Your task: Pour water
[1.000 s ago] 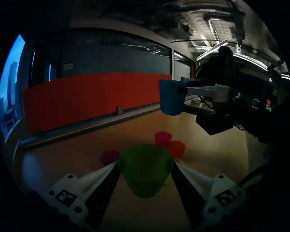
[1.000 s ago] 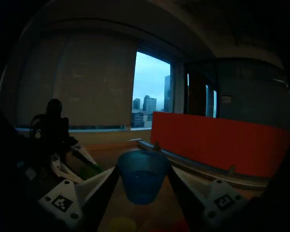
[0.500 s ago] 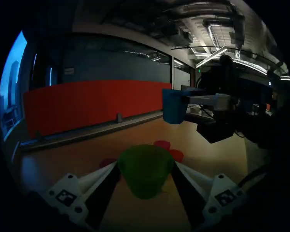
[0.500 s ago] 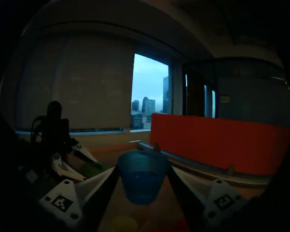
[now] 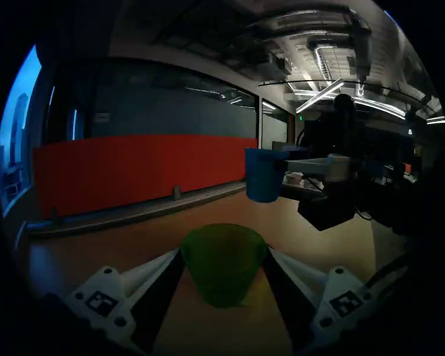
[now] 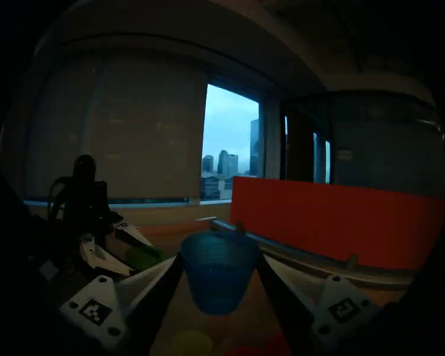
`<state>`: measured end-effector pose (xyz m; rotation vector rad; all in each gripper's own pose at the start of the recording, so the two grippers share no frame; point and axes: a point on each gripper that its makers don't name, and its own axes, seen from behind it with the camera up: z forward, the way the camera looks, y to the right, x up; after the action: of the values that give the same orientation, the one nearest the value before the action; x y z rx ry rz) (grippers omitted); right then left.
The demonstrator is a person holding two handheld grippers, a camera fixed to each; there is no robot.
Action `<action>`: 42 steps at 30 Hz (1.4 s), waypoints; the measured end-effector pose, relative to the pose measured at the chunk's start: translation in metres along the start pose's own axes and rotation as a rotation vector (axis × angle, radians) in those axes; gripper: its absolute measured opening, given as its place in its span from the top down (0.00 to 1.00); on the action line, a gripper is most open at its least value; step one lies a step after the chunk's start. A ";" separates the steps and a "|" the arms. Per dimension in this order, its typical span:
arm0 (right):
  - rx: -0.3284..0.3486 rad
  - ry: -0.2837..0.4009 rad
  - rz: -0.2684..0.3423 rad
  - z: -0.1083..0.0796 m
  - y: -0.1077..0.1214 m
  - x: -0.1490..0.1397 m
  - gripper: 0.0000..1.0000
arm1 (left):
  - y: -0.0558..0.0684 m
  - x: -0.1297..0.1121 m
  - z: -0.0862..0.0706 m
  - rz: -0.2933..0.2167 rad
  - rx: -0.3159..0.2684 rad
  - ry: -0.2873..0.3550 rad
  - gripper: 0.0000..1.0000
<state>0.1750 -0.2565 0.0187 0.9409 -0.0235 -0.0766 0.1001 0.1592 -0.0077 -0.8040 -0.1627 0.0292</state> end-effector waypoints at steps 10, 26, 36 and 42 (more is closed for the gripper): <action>-0.001 0.001 -0.005 -0.007 -0.005 0.004 0.10 | 0.013 0.014 0.000 0.002 -0.015 0.035 0.12; 0.005 -0.016 -0.032 -0.015 -0.015 0.017 0.10 | 0.032 0.027 -0.002 0.008 -0.056 0.062 0.12; 0.011 -0.029 -0.097 -0.014 -0.019 0.025 0.10 | 0.041 0.030 -0.002 -0.005 -0.092 0.061 0.12; 0.017 -0.036 -0.140 -0.014 -0.018 0.031 0.10 | 0.048 0.026 0.000 0.001 -0.111 0.053 0.12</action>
<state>0.2052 -0.2586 -0.0044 0.9570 0.0089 -0.2234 0.1275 0.1944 -0.0384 -0.9146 -0.1147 -0.0004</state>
